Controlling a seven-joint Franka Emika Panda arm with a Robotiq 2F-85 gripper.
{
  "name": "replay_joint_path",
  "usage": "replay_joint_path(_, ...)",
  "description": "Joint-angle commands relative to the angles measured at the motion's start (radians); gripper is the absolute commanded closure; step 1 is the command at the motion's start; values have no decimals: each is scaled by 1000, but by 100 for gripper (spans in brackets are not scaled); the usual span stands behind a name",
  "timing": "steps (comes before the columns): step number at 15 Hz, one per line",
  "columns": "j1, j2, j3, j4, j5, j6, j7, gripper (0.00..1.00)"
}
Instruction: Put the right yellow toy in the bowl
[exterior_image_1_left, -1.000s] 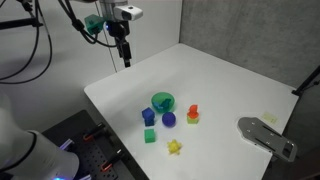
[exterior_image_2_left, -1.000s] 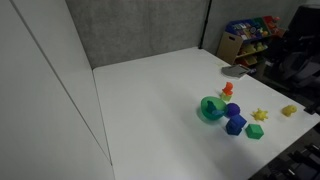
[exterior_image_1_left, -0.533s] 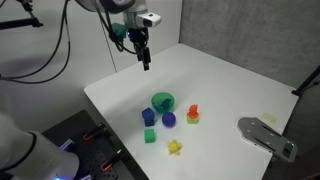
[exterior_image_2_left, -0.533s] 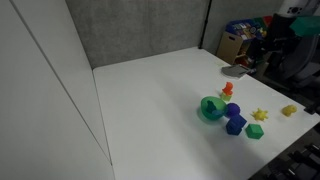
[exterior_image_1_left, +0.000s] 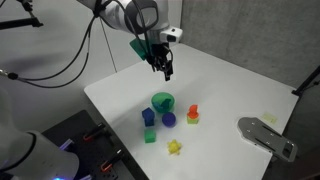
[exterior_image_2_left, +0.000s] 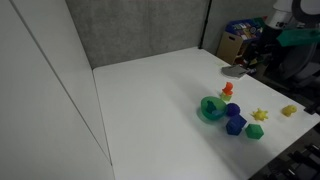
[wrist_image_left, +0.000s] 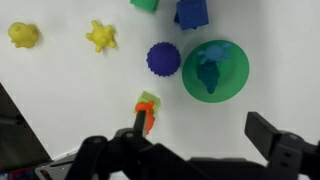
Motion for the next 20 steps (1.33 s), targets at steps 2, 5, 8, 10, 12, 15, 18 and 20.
replay_joint_path(2,-39,75,-70,17,2,72,-95,0)
replay_joint_path(5,-59,134,-106,13,-2,96,-119,0)
replay_joint_path(8,-71,198,-132,13,-4,124,-147,0)
replay_joint_path(10,-73,233,-143,19,-5,128,-155,0)
replay_joint_path(12,-62,221,-146,2,2,122,-133,0)
replay_joint_path(15,-61,243,-149,5,3,127,-135,0)
replay_joint_path(18,-67,243,-149,2,6,127,-157,0)
replay_joint_path(20,-77,251,-154,-8,6,139,-177,0)
